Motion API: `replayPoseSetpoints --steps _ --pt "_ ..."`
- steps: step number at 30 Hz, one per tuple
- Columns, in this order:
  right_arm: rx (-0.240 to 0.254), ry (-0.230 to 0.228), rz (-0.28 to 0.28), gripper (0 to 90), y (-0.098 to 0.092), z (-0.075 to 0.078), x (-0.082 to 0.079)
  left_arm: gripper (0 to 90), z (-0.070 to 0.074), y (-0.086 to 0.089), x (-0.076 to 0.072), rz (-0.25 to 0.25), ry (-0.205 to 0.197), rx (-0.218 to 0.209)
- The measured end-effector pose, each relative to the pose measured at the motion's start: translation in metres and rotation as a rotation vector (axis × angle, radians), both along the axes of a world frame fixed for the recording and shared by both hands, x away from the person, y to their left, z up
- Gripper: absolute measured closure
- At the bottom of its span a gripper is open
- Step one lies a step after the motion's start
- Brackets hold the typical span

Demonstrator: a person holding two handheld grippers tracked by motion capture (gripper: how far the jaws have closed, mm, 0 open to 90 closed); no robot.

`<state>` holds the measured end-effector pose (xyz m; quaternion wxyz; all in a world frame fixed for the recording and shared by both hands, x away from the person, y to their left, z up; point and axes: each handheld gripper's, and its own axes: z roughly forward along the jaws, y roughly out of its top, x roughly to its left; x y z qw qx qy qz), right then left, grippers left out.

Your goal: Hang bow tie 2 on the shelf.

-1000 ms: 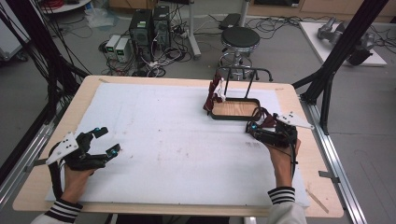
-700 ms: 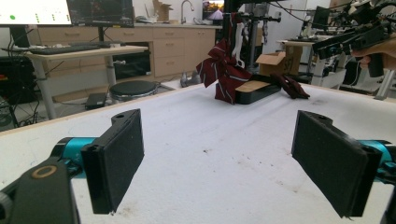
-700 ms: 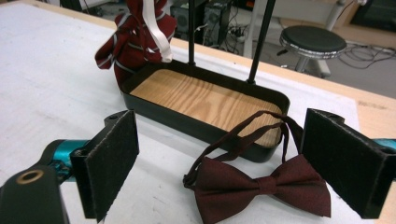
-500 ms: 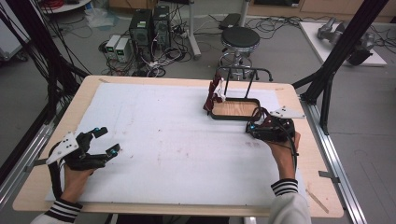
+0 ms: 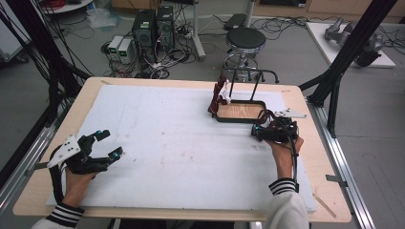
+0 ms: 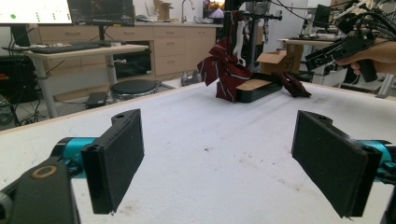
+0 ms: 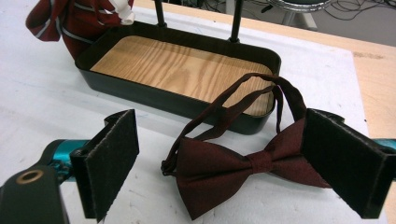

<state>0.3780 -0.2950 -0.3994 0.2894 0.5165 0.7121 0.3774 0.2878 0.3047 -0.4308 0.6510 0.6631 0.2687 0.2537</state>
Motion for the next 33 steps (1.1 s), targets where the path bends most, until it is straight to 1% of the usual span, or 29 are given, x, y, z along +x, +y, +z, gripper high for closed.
replayPoseSetpoints --steps 8,10,12,14,17,21,22,23,26,30,33 --pt "-0.002 0.031 -0.027 10.8 -0.002 -0.004 0.003 17.3 0.000 0.000 0.000 0.000 -0.001 0.000" --pt "-0.006 0.045 -0.052 10.8 -0.002 -0.006 0.004 17.3 0.000 0.000 0.000 -0.001 0.001 0.000" --pt "0.001 0.052 -0.077 10.9 -0.003 -0.008 0.006 17.3 0.000 0.000 0.000 -0.002 0.002 0.000" --pt "0.007 0.056 -0.108 14.2 -0.004 -0.009 0.007 17.3 0.000 0.000 0.000 -0.001 0.001 0.000" --pt "0.028 0.068 -0.159 14.4 -0.005 -0.011 0.008 17.3 -0.001 0.000 0.001 -0.002 0.002 0.000" --pt "0.054 0.080 -0.213 16.1 -0.008 -0.014 0.011 17.3 -0.001 0.000 0.001 -0.003 0.003 0.001" --pt "0.057 0.080 -0.216 18.3 -0.009 -0.014 0.011 17.3 -0.001 0.000 0.001 -0.003 0.003 0.002" --pt "0.072 0.083 -0.220 20.5 -0.010 -0.014 0.011 17.3 -0.001 0.000 0.001 -0.001 0.004 0.002" --pt "0.102 0.093 -0.255 23.9 -0.010 -0.016 0.013 17.4 -0.001 0.000 0.001 -0.003 0.006 0.001" --pt "0.135 0.111 -0.282 25.9 -0.010 -0.019 0.017 17.4 -0.002 -0.001 0.001 -0.005 0.007 0.003" --pt "0.145 0.125 -0.291 28.7 -0.010 -0.021 0.019 17.5 -0.002 0.000 0.001 -0.003 0.006 0.004"
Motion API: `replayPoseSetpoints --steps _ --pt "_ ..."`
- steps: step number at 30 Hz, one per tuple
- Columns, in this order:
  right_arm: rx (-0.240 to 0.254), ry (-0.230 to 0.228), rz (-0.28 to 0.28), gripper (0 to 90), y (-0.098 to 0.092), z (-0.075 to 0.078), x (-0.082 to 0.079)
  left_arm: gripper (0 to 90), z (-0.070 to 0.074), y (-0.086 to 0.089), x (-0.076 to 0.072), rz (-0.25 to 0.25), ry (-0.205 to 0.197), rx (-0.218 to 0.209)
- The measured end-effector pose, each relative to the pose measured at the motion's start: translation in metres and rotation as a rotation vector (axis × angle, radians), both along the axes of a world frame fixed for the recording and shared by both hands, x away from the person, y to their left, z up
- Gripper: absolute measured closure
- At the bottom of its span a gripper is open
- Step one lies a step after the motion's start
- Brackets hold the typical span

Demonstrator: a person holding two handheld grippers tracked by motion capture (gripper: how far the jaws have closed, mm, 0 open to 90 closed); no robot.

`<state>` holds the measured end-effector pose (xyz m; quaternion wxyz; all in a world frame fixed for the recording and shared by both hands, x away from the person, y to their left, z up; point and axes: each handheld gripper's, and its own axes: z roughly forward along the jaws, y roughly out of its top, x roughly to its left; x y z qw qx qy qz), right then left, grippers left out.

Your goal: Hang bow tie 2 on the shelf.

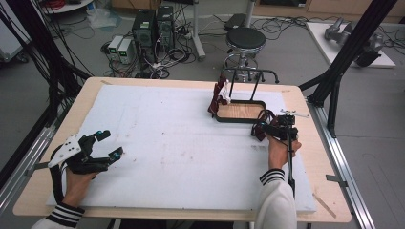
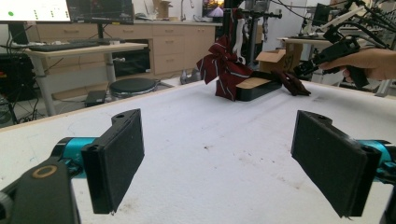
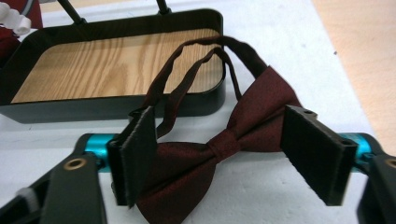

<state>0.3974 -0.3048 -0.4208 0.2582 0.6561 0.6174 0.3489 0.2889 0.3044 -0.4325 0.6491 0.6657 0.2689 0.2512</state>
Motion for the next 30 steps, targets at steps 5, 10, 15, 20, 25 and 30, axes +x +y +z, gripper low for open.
replayPoseSetpoints --steps 5,10,15,20,25,30 --pt "0.010 0.018 -0.012 33.0 0.002 -0.003 0.005 17.5 0.000 0.000 0.000 0.001 0.000 0.001" --pt "0.048 0.035 -0.034 39.2 0.000 -0.008 0.007 17.5 0.000 0.000 0.000 0.001 -0.001 0.002" --pt "0.080 0.055 -0.045 42.7 -0.002 -0.011 0.009 17.5 -0.001 0.000 0.001 0.002 0.001 0.002" --pt "0.134 0.061 -0.066 45.3 -0.003 -0.012 0.009 17.6 -0.001 0.000 0.001 0.000 0.002 0.007" --pt "0.140 0.064 -0.081 41.0 -0.002 -0.013 0.009 17.6 -0.001 0.000 0.001 0.000 0.001 0.004" --pt "0.145 0.086 -0.097 39.9 0.000 -0.013 0.012 17.7 -0.001 0.000 0.001 -0.001 -0.001 0.002"
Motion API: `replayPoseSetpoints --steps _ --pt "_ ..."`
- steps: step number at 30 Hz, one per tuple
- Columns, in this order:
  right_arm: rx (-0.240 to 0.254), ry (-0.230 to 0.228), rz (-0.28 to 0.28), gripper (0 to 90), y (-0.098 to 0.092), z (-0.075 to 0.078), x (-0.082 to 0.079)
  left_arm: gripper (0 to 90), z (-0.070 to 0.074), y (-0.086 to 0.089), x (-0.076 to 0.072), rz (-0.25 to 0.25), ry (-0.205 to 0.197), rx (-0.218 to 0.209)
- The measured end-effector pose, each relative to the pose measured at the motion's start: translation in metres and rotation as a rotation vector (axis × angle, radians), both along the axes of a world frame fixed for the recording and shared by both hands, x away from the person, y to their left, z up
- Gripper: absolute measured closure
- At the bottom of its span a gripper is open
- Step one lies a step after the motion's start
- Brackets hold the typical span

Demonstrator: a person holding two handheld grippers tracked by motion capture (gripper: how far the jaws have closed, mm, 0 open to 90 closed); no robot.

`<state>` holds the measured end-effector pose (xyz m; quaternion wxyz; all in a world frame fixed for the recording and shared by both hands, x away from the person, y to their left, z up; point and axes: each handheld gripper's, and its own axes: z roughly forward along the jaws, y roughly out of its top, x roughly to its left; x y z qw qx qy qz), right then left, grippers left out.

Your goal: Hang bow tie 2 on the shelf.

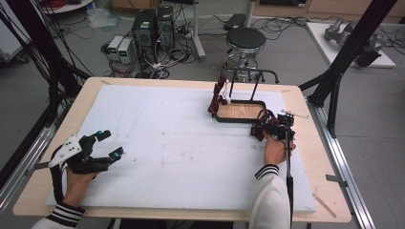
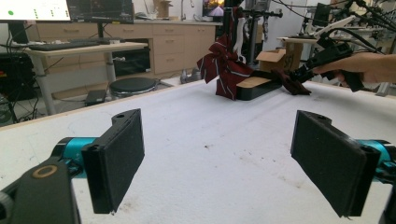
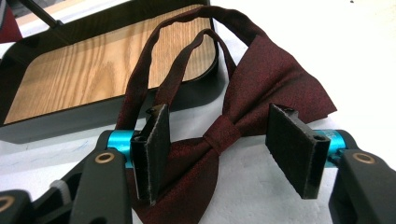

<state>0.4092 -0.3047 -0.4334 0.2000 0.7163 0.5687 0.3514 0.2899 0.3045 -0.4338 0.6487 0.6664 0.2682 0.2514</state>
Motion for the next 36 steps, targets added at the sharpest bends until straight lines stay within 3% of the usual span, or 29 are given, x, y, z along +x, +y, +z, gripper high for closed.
replayPoseSetpoints --steps 1,3,6,15,22,29,31,36 --pt "-0.006 0.003 0.001 39.4 0.0003 0.0003 0.0007 17.7 0.0000 0.0000 0.0000 0.000 0.000 0.000" --pt "0.031 0.027 -0.017 36.4 0.0013 0.0017 0.0036 17.8 0.0001 -0.0002 -0.0001 0.000 0.000 -0.002" --pt "0.072 0.020 -0.035 35.9 0.0019 0.0000 0.0052 17.8 0.0003 0.0002 -0.0005 0.002 -0.001 -0.004" --pt "0.013 0.047 -0.033 37.8 0.0073 -0.0029 0.0066 18.0 0.0003 -0.0001 -0.0003 -0.002 -0.003 -0.007" --pt "-0.011 0.061 -0.034 49.1 0.0077 -0.0039 0.0067 18.0 0.0004 0.0001 -0.0005 0.001 -0.002 -0.014" --pt "-0.046 0.078 -0.018 70.6 0.0075 -0.0035 0.0058 18.0 0.0006 0.0008 -0.0004 0.003 -0.006 -0.012" --pt "-0.026 0.086 -0.021 76.2 0.0061 -0.0033 0.0053 18.0 0.0005 0.0008 -0.0004 0.002 -0.005 -0.011" --pt "-0.029 0.091 -0.016 78.5 0.0056 -0.0020 0.0043 18.0 0.0005 0.0002 -0.0007 0.002 -0.002 -0.013"
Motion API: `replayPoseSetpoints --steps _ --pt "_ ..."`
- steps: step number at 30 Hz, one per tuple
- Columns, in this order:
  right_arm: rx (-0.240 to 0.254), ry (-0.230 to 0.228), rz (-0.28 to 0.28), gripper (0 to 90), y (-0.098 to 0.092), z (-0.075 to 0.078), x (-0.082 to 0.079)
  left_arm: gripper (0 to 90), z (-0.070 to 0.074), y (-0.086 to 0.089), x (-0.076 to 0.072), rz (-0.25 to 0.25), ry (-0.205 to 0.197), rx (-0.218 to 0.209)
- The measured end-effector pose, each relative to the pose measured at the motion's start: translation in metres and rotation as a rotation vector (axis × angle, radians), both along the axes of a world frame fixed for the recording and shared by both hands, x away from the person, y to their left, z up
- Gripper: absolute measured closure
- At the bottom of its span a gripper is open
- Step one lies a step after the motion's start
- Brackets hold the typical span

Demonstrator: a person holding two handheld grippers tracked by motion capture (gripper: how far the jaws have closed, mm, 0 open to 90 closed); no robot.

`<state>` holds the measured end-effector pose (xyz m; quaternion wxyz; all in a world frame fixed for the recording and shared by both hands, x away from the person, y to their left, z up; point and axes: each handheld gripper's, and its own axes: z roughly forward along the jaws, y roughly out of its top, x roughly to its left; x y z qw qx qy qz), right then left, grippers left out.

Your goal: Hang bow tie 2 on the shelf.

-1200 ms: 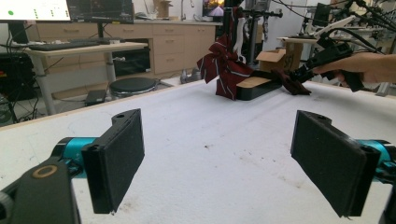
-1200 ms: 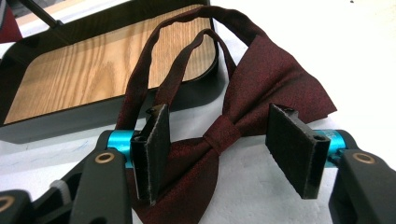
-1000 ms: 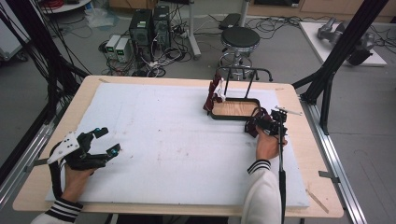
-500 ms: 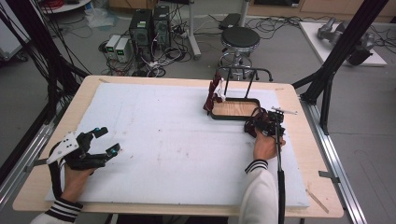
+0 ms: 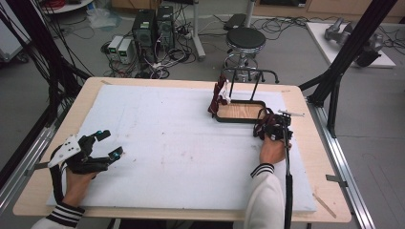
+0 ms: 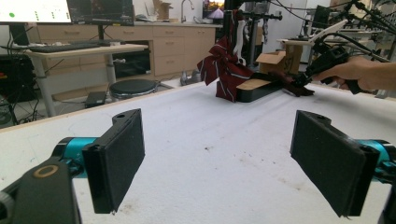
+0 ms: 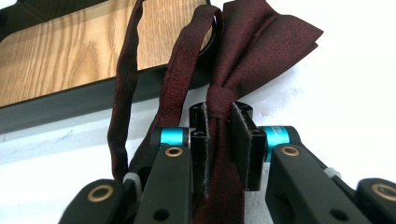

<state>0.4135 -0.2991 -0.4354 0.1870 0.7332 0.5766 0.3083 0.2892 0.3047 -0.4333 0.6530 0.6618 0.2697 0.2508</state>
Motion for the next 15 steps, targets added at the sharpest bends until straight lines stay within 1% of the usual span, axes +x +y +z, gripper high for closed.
replayPoseSetpoints --steps 4,6,8,11,15 --pt "-0.009 -0.003 0.009 78.6 -0.002 0.002 -0.002 18.0 0.000 0.000 0.000 0.000 -0.001 0.004" --pt "-0.020 -0.018 0.012 78.6 -0.002 0.004 -0.003 18.0 0.000 0.000 0.000 -0.001 0.000 0.004" --pt "-0.021 -0.029 0.009 78.7 -0.003 0.007 -0.005 18.0 0.000 0.000 0.000 -0.001 -0.001 0.006" --pt "-0.042 -0.062 0.026 78.7 -0.003 0.012 -0.008 18.0 0.000 0.000 0.000 -0.001 -0.001 0.007" --pt "-0.048 -0.099 0.039 78.7 -0.002 0.019 -0.013 18.0 0.000 -0.001 -0.001 -0.002 0.002 0.011"
